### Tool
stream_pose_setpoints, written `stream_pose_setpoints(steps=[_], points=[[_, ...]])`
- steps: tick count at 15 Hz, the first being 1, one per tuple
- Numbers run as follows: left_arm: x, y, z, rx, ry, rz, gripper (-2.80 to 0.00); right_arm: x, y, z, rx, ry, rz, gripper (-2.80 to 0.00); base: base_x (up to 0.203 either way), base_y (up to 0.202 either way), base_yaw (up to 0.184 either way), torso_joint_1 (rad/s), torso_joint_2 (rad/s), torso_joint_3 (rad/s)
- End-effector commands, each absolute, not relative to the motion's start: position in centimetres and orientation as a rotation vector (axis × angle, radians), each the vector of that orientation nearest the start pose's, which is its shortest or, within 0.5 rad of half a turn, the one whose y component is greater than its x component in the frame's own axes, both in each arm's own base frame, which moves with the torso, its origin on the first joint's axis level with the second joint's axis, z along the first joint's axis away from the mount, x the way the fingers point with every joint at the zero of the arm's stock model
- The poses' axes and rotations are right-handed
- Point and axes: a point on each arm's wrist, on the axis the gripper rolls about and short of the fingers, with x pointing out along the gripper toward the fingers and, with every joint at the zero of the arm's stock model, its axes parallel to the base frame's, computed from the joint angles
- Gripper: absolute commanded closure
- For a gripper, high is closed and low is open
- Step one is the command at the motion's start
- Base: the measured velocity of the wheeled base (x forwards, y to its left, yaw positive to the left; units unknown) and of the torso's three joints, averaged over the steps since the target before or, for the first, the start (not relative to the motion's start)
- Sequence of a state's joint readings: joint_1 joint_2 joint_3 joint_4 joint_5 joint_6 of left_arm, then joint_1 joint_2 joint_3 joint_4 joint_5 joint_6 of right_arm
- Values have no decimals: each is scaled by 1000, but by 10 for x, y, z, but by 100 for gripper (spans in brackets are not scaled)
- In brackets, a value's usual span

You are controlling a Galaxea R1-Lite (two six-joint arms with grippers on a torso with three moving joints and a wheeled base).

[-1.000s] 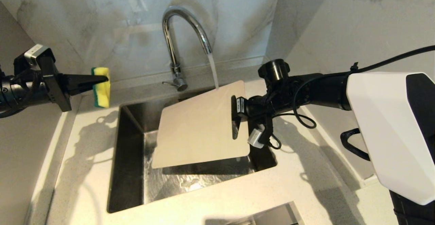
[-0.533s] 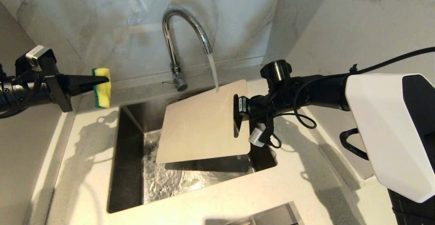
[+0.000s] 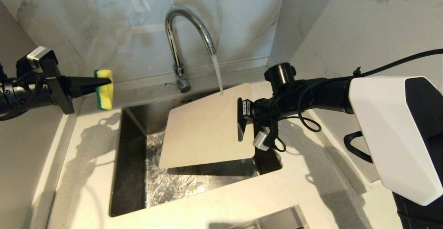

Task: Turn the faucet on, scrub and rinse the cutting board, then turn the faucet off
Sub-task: Scrub the cutting board underwater

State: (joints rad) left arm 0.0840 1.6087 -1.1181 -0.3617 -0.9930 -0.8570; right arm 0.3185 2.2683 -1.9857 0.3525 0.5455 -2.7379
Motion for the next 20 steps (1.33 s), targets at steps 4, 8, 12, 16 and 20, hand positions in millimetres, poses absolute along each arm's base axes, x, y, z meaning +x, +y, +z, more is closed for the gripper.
stream_pose_setpoints(steps=[4,8,12,16,20], points=[[294,6,272,-867,502,-809,0,435,155,197,-2343,-926,1053,0,0,0,0,0,0,0],[293,6,272,-866,500,-810,0,432,161,195,-2326,-930,1081,0,0,0,0,0,0,0],[294,5,271,-868,506,-812,0,414,164,212,-2329,-943,1123,0,0,0,0,0,0,0],[292,3,270,-869,515,-817,0,386,169,234,-2335,-982,1115,0,0,0,0,0,0,0],[287,-11,266,-866,546,-853,0,365,176,249,-2351,-1014,1095,0,0,0,0,0,0,0]])
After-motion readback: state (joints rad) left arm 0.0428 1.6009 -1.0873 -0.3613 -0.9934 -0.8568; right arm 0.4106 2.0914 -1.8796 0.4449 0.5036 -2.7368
